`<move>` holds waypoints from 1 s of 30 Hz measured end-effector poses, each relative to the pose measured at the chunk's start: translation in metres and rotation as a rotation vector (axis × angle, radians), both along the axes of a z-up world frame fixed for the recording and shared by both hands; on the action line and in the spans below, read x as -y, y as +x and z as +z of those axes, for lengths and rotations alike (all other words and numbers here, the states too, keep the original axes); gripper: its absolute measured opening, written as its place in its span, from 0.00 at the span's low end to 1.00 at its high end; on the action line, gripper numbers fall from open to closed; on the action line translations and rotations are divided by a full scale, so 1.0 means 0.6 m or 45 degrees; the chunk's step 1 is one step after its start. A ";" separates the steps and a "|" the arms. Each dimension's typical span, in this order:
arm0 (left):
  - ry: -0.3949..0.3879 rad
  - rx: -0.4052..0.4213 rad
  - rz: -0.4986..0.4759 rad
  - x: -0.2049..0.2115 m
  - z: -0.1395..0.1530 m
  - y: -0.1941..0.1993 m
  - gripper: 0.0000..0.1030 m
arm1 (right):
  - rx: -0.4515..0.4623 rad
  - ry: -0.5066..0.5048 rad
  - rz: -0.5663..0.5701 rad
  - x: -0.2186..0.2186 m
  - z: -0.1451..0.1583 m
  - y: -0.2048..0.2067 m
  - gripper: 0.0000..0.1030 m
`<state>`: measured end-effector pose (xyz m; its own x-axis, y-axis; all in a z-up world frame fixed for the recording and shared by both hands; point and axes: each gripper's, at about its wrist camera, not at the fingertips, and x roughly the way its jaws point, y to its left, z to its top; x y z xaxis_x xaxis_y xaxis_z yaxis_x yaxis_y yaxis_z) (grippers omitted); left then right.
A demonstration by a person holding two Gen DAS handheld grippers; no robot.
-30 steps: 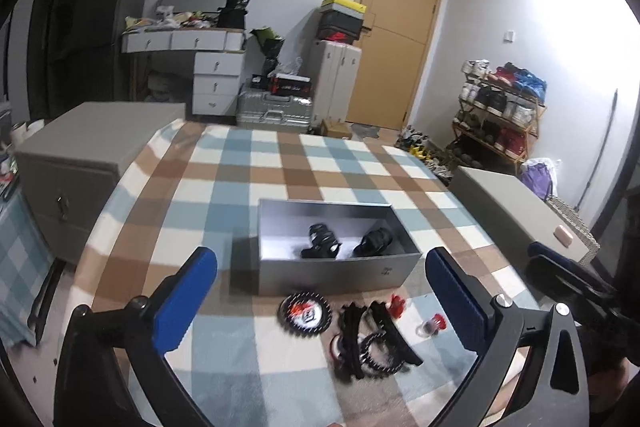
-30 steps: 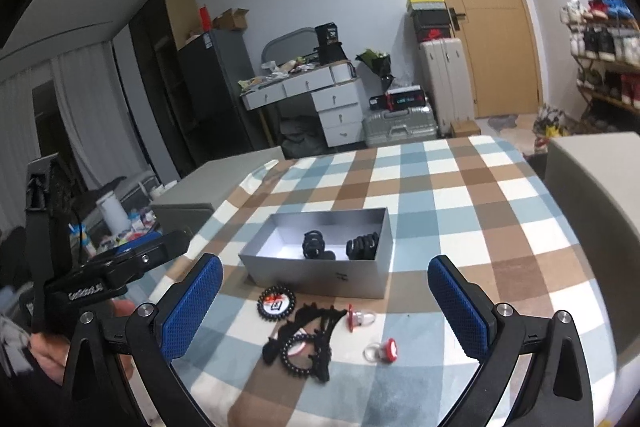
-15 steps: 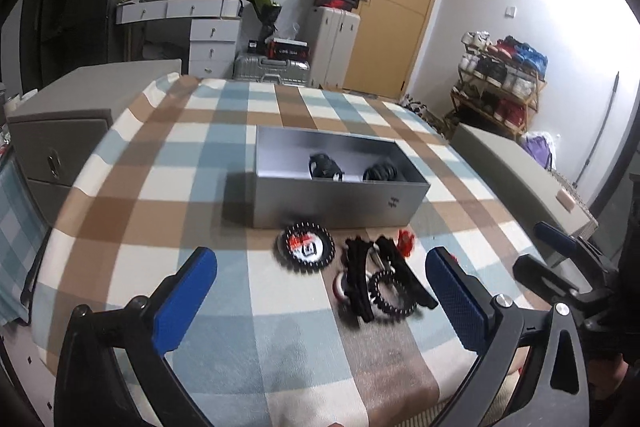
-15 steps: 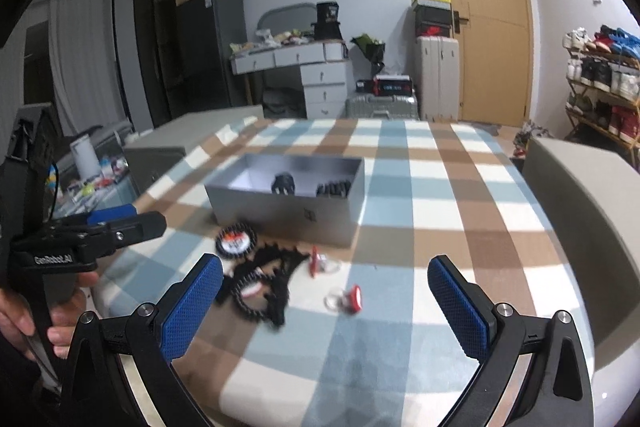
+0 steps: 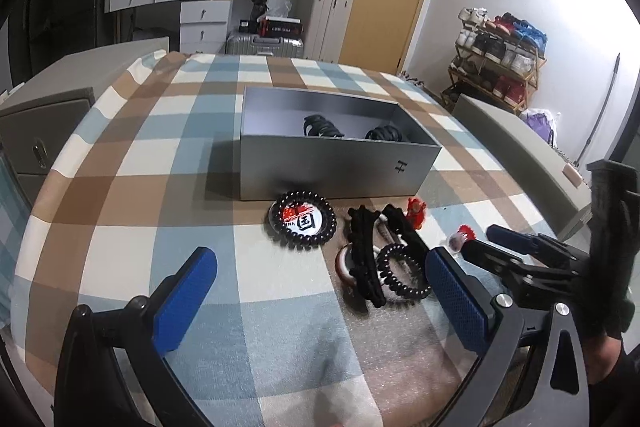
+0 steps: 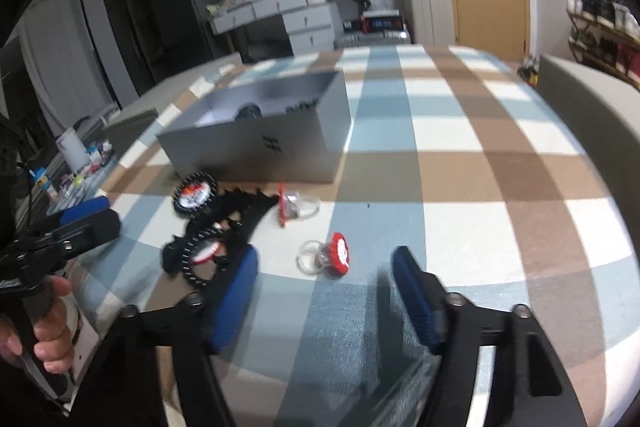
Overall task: Organize jewelry
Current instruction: 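Grasp the clear ring with red top using the right tool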
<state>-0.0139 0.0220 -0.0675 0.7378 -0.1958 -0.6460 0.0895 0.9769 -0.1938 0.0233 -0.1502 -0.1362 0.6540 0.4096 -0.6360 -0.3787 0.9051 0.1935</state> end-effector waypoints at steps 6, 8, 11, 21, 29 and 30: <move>0.005 -0.017 -0.012 -0.002 -0.003 0.010 0.99 | 0.004 -0.008 0.002 -0.010 -0.008 0.008 0.54; 0.005 -0.030 -0.012 0.000 -0.004 0.017 0.99 | 0.004 -0.034 -0.002 -0.015 -0.009 0.010 0.51; 0.013 -0.043 -0.016 0.007 -0.003 0.021 0.99 | -0.004 -0.046 -0.013 -0.016 -0.007 0.013 0.37; 0.057 -0.048 -0.069 0.033 0.012 0.036 0.99 | 0.007 -0.009 -0.057 0.008 -0.007 0.011 0.17; 0.114 0.002 -0.266 0.092 0.032 0.060 0.99 | 0.044 0.054 -0.083 0.047 0.002 0.006 0.17; 0.122 0.005 -0.298 0.103 0.034 0.064 0.99 | 0.044 0.064 -0.091 0.052 0.002 0.007 0.17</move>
